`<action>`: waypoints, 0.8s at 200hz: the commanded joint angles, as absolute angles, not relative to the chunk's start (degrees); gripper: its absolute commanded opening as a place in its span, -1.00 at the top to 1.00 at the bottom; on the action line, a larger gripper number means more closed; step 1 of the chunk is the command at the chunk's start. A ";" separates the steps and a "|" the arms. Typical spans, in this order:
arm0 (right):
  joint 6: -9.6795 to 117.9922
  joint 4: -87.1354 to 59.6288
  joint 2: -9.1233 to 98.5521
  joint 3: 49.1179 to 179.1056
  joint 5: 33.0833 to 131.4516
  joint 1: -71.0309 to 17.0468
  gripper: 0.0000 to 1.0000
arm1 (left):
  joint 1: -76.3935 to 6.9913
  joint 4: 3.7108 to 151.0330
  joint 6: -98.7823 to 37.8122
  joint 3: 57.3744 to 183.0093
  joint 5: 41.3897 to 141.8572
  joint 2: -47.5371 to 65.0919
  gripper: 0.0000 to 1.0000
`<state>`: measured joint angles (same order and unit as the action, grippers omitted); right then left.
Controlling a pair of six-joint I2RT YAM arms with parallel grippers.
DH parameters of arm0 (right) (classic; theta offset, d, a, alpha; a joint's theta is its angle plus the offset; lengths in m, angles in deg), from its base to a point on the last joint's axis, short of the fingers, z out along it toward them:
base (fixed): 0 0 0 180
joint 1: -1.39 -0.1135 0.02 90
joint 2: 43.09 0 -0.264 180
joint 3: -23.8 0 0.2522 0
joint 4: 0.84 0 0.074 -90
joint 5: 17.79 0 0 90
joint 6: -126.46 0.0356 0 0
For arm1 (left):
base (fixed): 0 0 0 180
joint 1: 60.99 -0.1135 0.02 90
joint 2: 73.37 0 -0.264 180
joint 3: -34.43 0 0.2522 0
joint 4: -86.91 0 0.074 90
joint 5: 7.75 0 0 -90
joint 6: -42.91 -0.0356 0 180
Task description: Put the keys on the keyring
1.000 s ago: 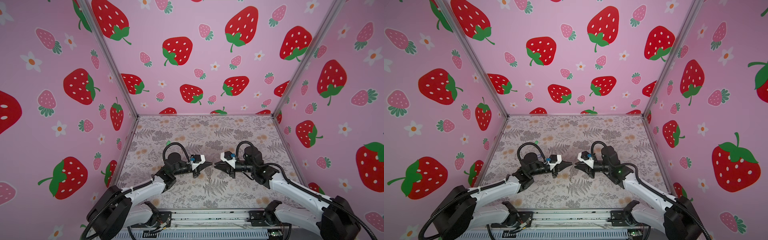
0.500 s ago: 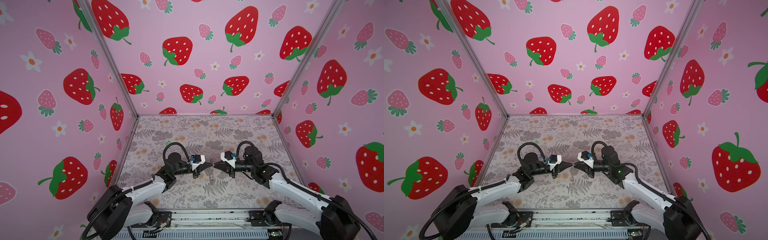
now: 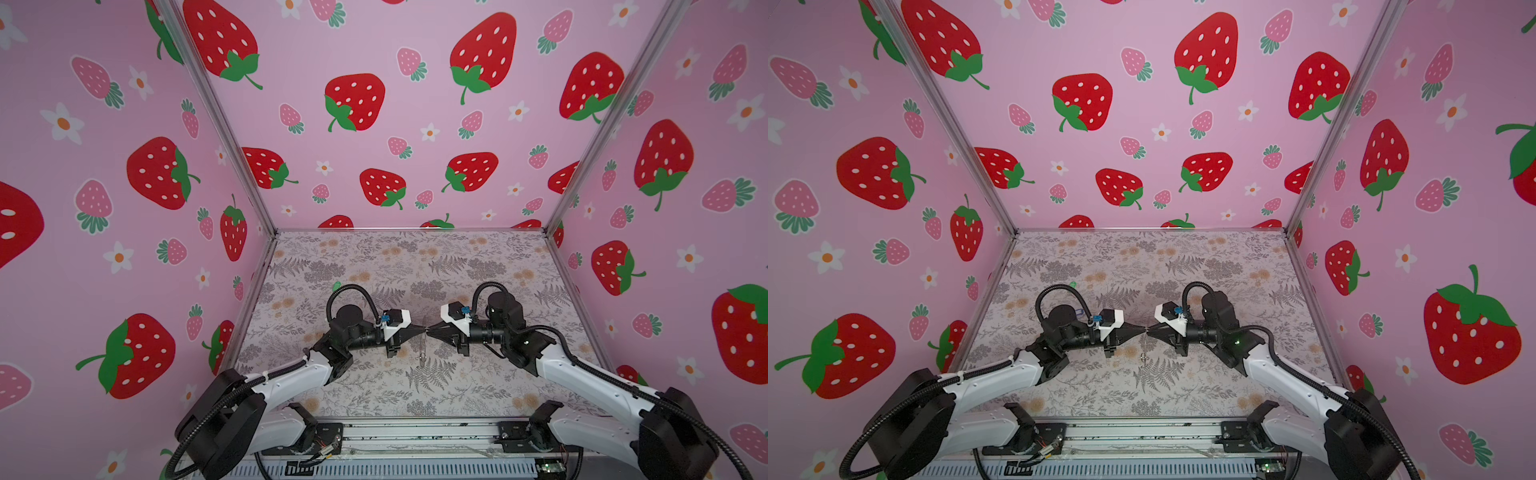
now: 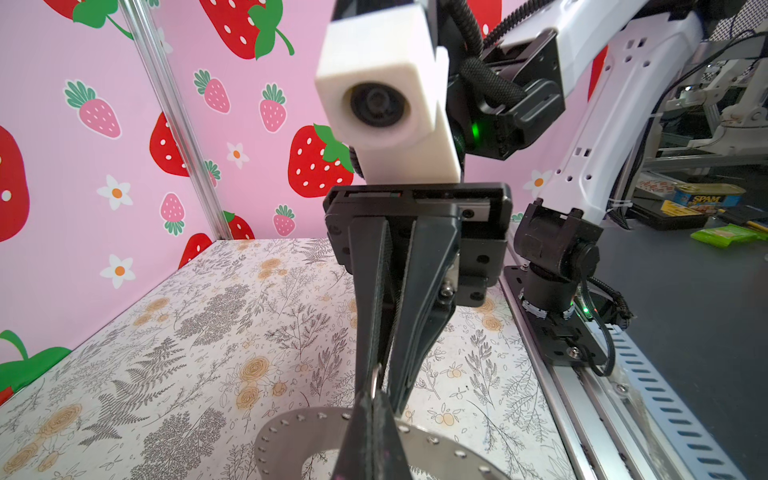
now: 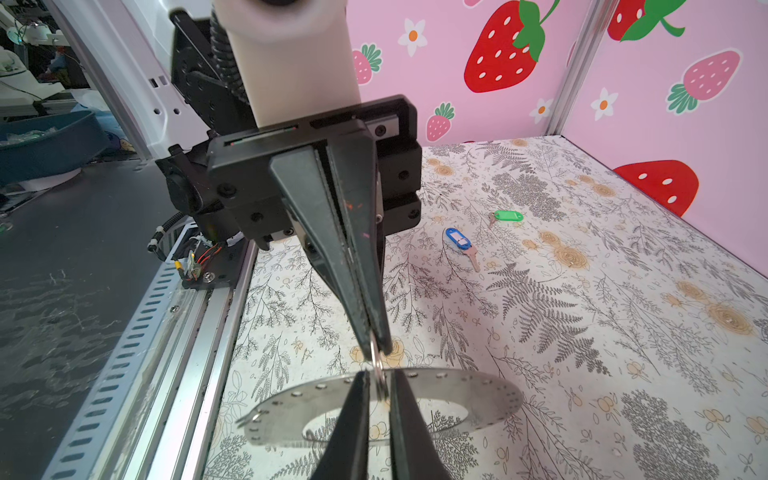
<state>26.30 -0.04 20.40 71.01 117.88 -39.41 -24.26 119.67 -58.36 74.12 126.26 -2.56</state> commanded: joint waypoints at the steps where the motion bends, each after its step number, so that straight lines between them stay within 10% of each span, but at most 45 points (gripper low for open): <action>1: 26.48 1.30 20.69 71.99 119.76 -39.20 0.77 | -24.43 122.99 -57.90 77.10 127.73 -2.18 1.00; 75: 25.80 0.62 20.07 71.62 119.37 -39.17 1.00 | -24.45 119.75 -58.89 78.07 127.41 -2.19 1.00; 112: 24.09 -3.72 18.59 71.88 116.91 -39.20 1.00 | -24.43 107.98 -65.27 80.01 125.38 -5.46 0.42; 160: 20.13 -16.49 20.17 76.90 113.01 -39.17 1.00 | -24.43 84.94 -81.46 86.25 120.00 -11.02 0.33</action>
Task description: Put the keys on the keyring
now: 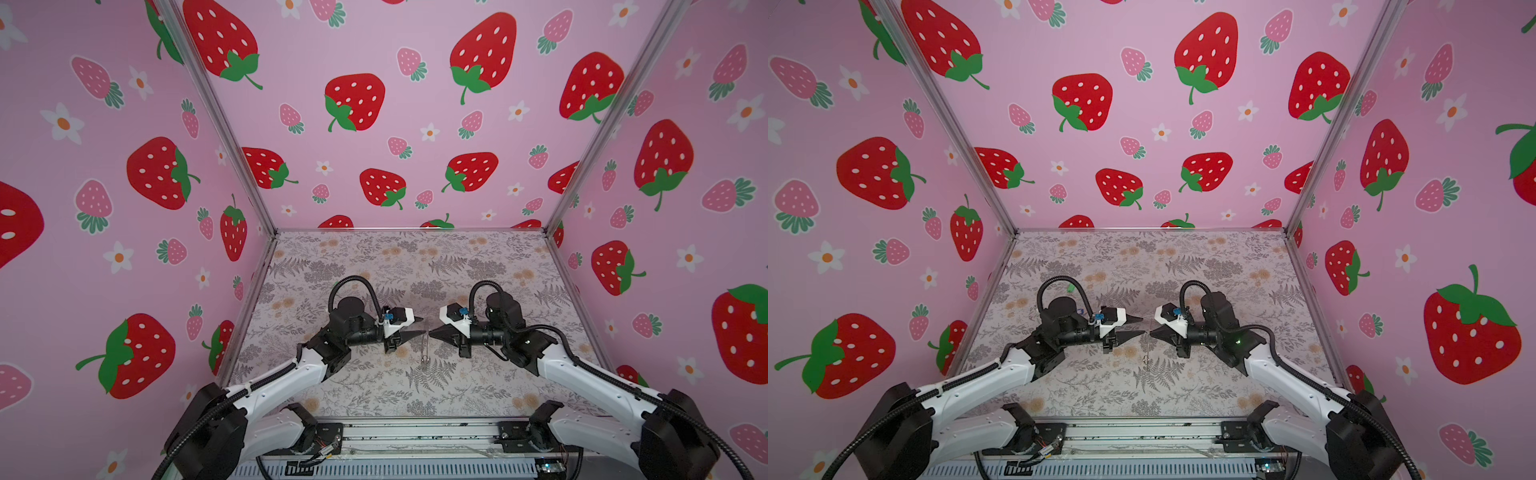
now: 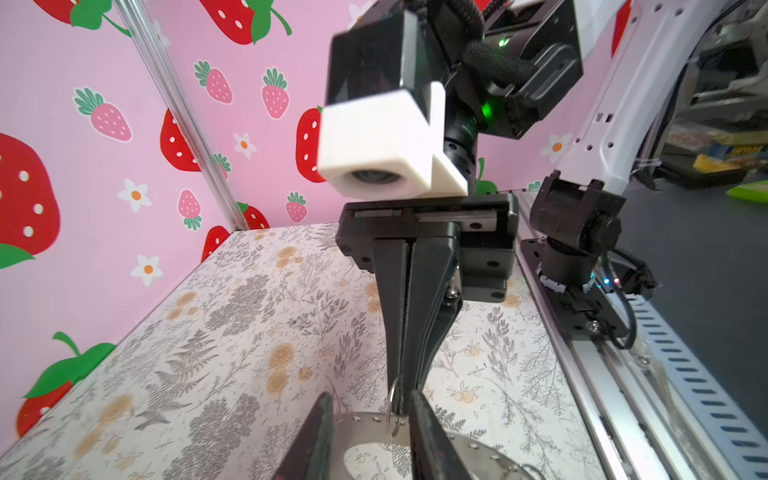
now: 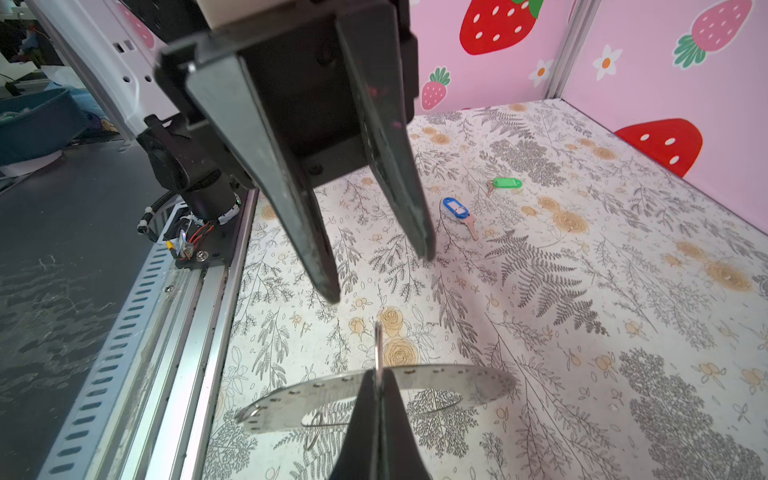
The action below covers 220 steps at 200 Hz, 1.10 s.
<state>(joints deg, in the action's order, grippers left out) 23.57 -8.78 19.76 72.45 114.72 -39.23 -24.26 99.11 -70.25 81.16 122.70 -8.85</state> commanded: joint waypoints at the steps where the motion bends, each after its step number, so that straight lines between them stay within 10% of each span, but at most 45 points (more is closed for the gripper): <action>1: 20.12 -16.77 20.27 77.05 112.96 -39.15 1.00 | -24.47 84.45 -81.81 86.43 119.89 -11.04 0.33; 220: 18.58 -46.11 31.19 97.41 102.11 -42.28 1.00 | -9.98 76.55 -94.20 96.37 87.56 -2.80 0.46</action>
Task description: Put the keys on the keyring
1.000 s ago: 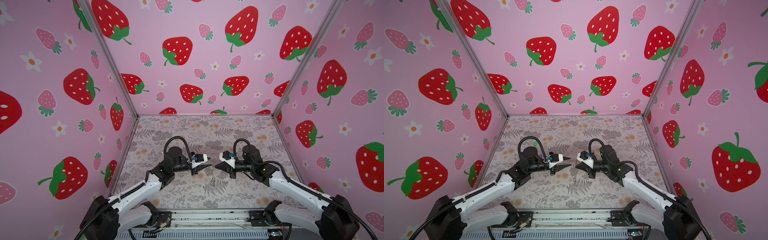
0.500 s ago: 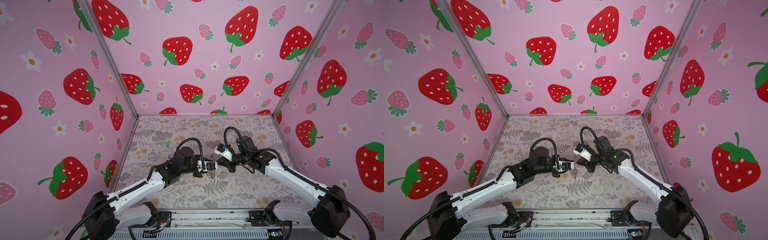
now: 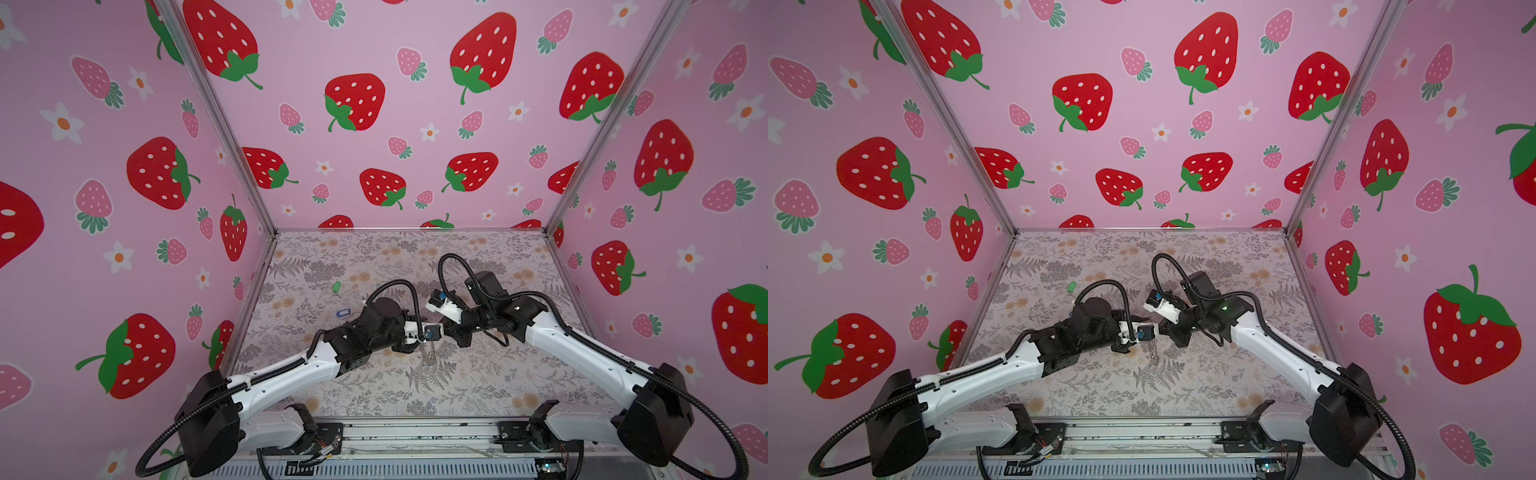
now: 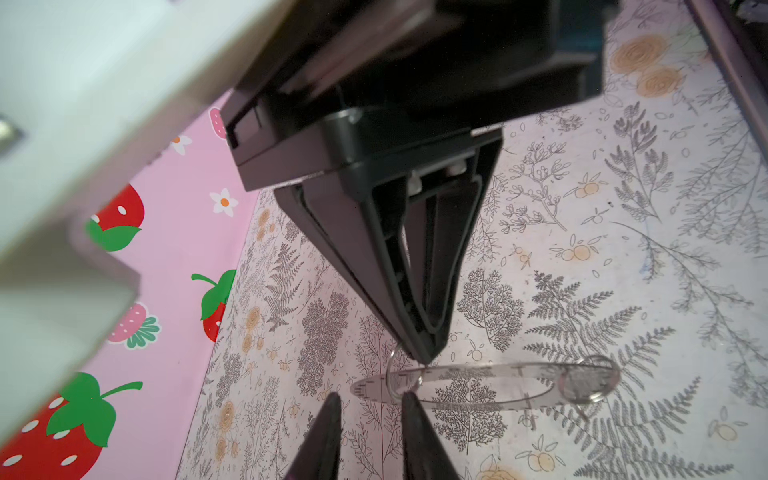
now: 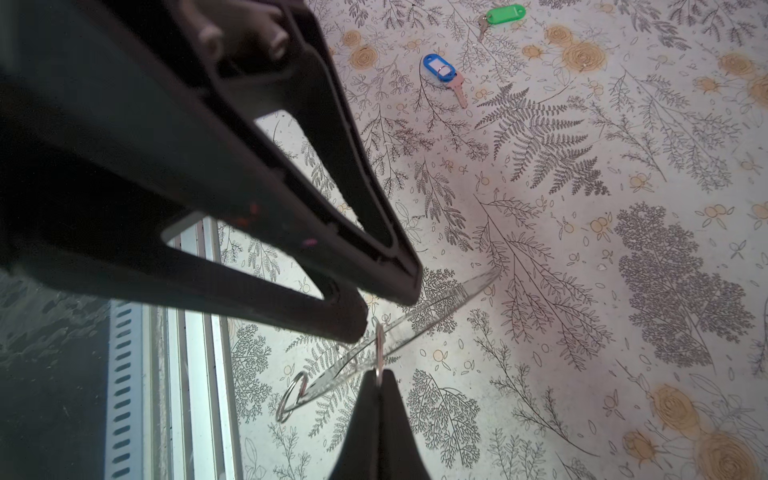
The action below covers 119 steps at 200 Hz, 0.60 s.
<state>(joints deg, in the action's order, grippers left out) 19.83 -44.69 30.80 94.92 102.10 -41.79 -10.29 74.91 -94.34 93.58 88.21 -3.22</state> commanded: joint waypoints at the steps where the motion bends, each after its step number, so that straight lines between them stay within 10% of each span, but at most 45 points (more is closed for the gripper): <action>1: 18.55 -46.09 31.23 97.41 102.10 -42.28 1.00 | -9.99 76.57 -94.16 96.40 87.63 -2.80 0.46; 119: 17.62 -46.82 32.08 99.09 99.78 -43.49 1.00 | -9.66 73.91 -92.72 97.81 89.72 -0.46 0.64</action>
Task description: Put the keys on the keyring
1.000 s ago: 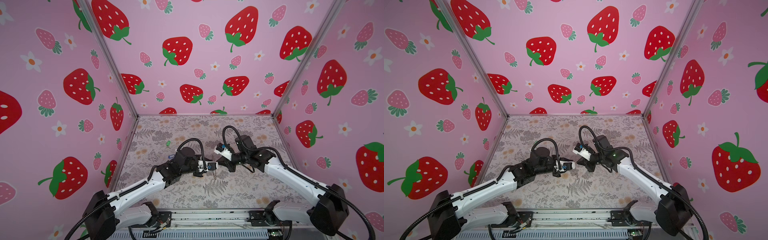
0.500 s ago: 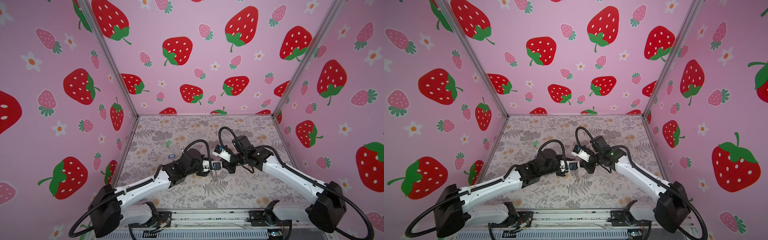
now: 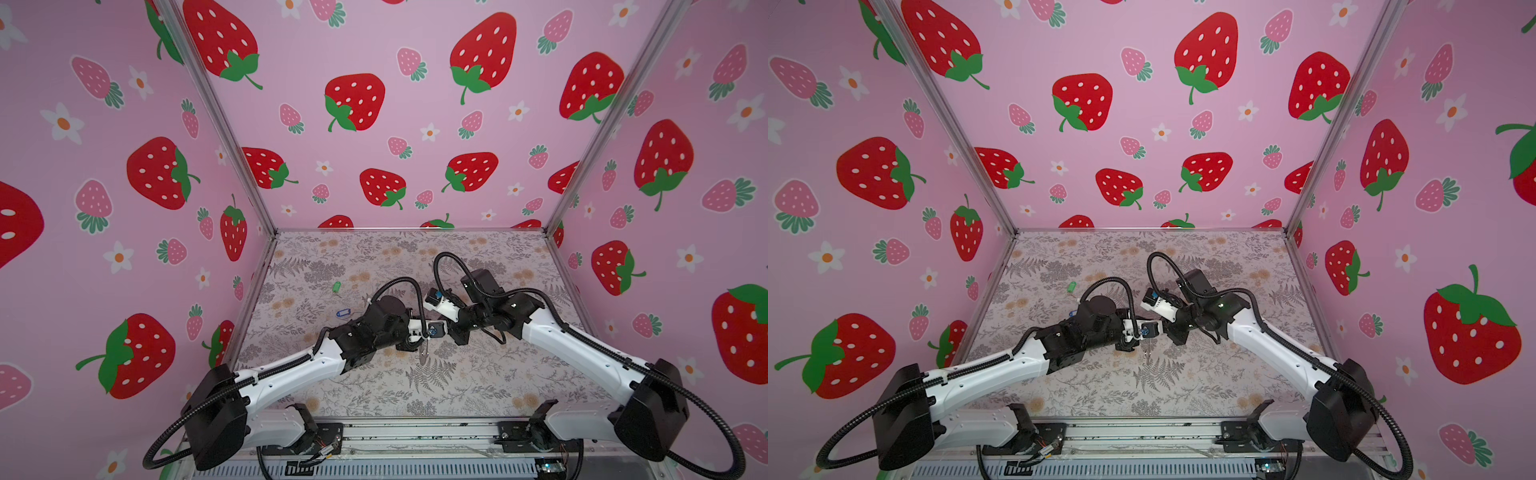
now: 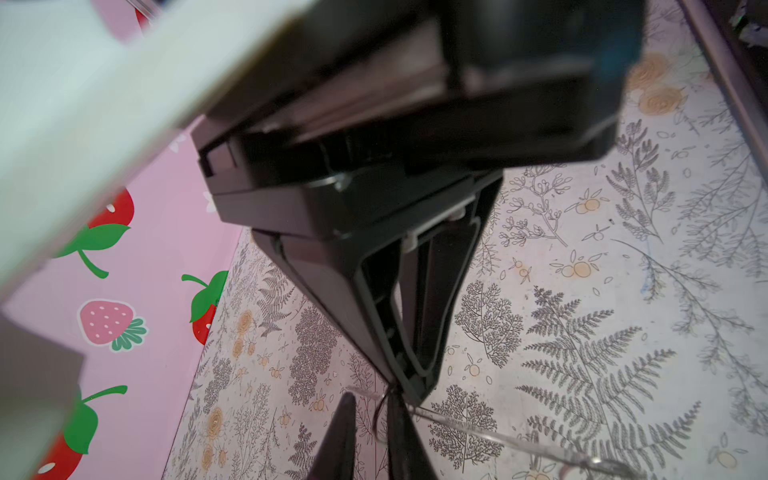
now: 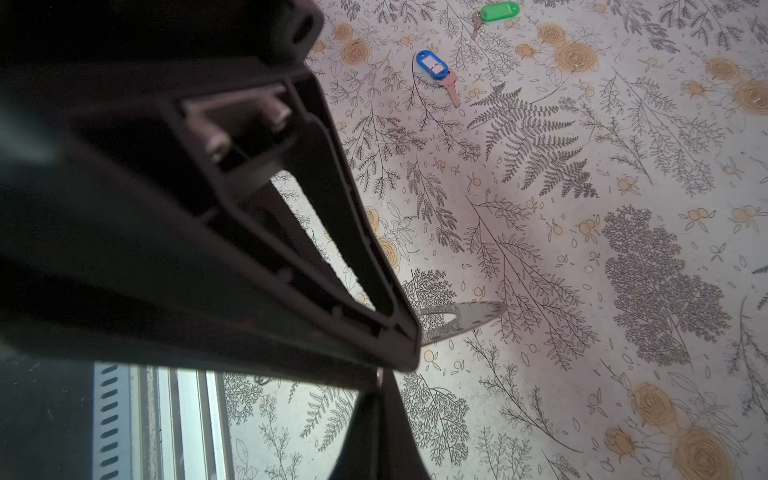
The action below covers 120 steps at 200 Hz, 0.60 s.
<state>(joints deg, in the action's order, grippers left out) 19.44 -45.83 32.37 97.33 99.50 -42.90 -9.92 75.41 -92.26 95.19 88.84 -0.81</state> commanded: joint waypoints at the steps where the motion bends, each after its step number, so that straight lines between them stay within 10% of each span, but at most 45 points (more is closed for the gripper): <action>1: 17.59 -46.84 32.03 99.13 99.79 -43.51 1.00 | -9.66 73.88 -92.72 97.79 89.72 -0.44 0.64; 120: 15.53 -44.90 29.80 98.47 94.74 -44.47 1.00 | -9.66 68.54 -93.94 100.97 93.77 1.87 0.86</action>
<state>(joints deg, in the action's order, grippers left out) 16.88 -46.63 31.92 97.33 95.11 -44.08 -9.99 70.63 -92.67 98.43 90.72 1.37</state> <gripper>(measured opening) 0.044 0.073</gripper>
